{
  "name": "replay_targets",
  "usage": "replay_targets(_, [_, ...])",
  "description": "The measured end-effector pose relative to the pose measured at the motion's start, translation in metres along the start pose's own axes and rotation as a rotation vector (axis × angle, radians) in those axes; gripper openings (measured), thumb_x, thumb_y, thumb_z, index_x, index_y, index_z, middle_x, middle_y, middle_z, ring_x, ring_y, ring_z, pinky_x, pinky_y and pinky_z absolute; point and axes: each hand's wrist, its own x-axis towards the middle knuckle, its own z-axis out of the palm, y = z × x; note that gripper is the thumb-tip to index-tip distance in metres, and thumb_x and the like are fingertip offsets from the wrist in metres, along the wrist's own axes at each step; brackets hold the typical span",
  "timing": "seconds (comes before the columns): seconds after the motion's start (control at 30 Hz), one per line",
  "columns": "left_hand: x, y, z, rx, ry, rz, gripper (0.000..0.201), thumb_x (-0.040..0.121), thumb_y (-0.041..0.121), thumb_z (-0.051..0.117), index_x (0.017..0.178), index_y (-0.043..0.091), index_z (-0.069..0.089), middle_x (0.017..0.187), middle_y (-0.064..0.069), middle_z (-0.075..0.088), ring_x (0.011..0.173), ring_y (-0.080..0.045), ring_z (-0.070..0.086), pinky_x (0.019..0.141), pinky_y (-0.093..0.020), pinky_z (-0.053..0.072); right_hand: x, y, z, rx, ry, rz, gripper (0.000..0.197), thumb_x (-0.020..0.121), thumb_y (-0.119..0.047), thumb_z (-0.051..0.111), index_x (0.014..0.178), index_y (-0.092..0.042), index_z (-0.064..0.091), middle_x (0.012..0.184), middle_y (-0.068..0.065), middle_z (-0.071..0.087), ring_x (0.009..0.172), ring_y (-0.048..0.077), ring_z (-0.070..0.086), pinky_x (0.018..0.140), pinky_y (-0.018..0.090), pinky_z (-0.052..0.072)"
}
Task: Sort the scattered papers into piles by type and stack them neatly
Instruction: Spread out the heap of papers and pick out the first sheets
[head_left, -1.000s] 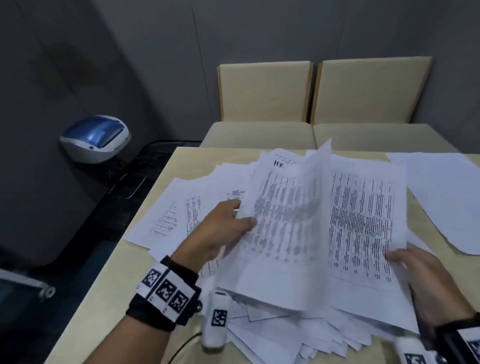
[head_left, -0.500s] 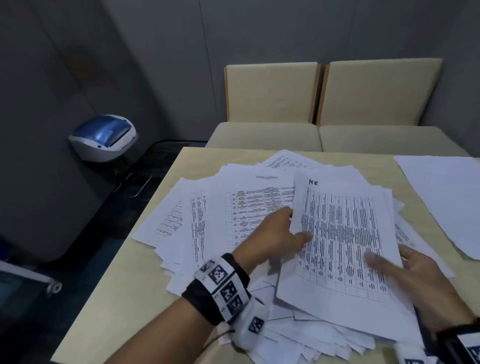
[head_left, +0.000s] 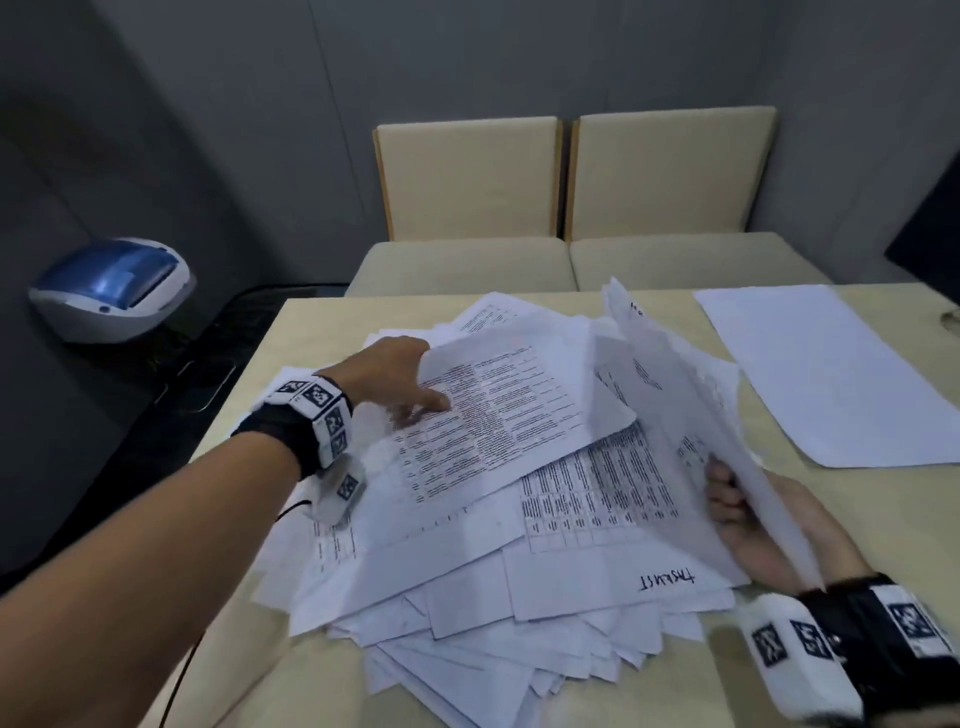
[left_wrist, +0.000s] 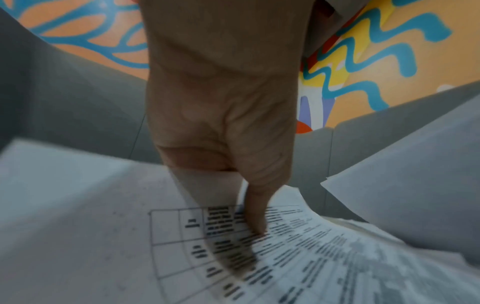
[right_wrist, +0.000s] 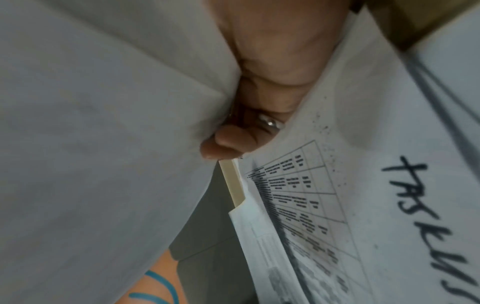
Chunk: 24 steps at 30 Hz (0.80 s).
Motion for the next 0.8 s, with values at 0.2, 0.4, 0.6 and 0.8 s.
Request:
replay_targets(0.2, [-0.007,0.024,-0.002,-0.311,0.057,0.057,0.024,0.097,0.035,0.071,0.092,0.011,0.068,0.087,-0.005,0.075,0.079,-0.022,0.07,0.073,-0.036,0.054,-0.003,0.01,0.004,-0.129,-0.024,-0.008,0.035,0.105,-0.022,0.051,0.121,0.0,0.073,0.119,0.018,0.076,0.098,0.031,0.078,0.082,0.047,0.063])
replay_targets(0.4, [-0.031,0.063,0.018,-0.754,-0.094,0.054,0.036,0.102,0.042,0.06,0.104,0.006,0.059,0.082,-0.011,0.068,0.068,-0.022,0.064,0.067,-0.036,0.054,0.001,0.028,0.016,-0.484,0.051,-0.373,0.031,0.104,-0.007,0.056,0.134,-0.009,0.065,0.127,0.004,0.075,0.114,0.02,0.073,0.095,0.036,0.058])
replay_targets(0.6, [-0.068,0.105,0.036,-0.851,-0.189,0.033,0.048,0.095,0.04,0.075,0.131,0.022,0.05,0.097,-0.003,0.069,0.067,-0.014,0.058,0.049,-0.027,0.048,0.01,0.038,0.016,-0.838,0.212,-0.444,0.04,0.096,-0.022,0.073,0.133,-0.019,0.056,0.124,-0.003,0.071,0.105,0.01,0.068,0.088,0.031,0.052])
replay_targets(0.8, [-0.097,0.102,0.03,-0.722,-0.123,0.119,0.06,0.103,0.041,0.063,0.153,0.017,0.039,0.13,0.007,0.059,0.101,-0.008,0.058,0.074,-0.012,0.05,0.013,0.008,0.005,-0.741,0.222,-0.418,0.06,0.074,-0.032,0.092,0.124,-0.014,0.065,0.115,0.005,0.078,0.101,0.031,0.076,0.092,0.048,0.06])
